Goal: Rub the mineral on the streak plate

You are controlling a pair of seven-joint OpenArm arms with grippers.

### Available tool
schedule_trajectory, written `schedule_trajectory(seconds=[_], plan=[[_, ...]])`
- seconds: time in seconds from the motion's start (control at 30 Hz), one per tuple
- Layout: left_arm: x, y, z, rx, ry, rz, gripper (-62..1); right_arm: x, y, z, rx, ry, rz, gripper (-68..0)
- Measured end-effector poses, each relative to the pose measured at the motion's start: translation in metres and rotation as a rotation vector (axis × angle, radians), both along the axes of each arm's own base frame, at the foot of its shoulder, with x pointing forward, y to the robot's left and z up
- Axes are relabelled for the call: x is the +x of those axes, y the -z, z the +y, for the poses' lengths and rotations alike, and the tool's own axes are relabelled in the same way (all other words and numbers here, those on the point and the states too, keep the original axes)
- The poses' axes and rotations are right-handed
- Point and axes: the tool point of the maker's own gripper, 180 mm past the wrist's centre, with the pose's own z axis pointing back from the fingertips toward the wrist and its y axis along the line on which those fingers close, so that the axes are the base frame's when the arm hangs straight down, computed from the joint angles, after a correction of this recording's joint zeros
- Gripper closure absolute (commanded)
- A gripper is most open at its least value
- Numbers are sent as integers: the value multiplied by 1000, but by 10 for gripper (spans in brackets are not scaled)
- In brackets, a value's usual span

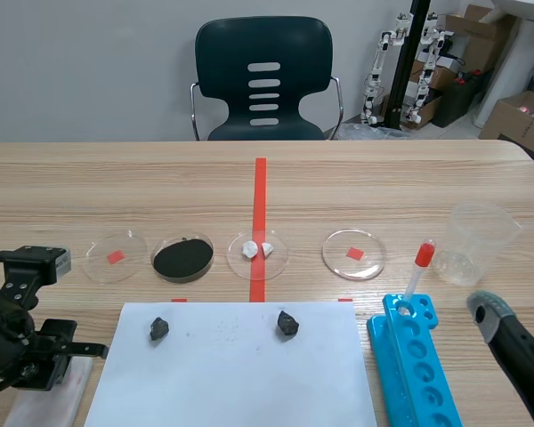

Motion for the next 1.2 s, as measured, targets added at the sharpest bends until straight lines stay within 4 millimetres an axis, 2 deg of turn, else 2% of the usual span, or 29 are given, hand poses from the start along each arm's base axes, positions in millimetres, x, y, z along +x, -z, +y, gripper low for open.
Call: schedule_trajectory(seconds=[0.17,0.53,0.63,0.73,0.97,1.2], plan=[[-3,-3,22,119,-27,15,-145,0,1,0,-2,0,3,-679],[-1,-2,16,105,-28,-2,-145,0,1,0,-2,0,3,-679],[7,-3,13,92,-24,-47,-145,0,1,0,-2,0,3,-679],[26,-9,11,95,6,-177,-145,0,1,0,-2,0,4,-679],[55,-42,-27,-11,168,-528,-145,0,1,0,-4,1,6,-679],[62,-85,-53,-73,335,-775,-145,0,1,0,-4,1,6,-679]])
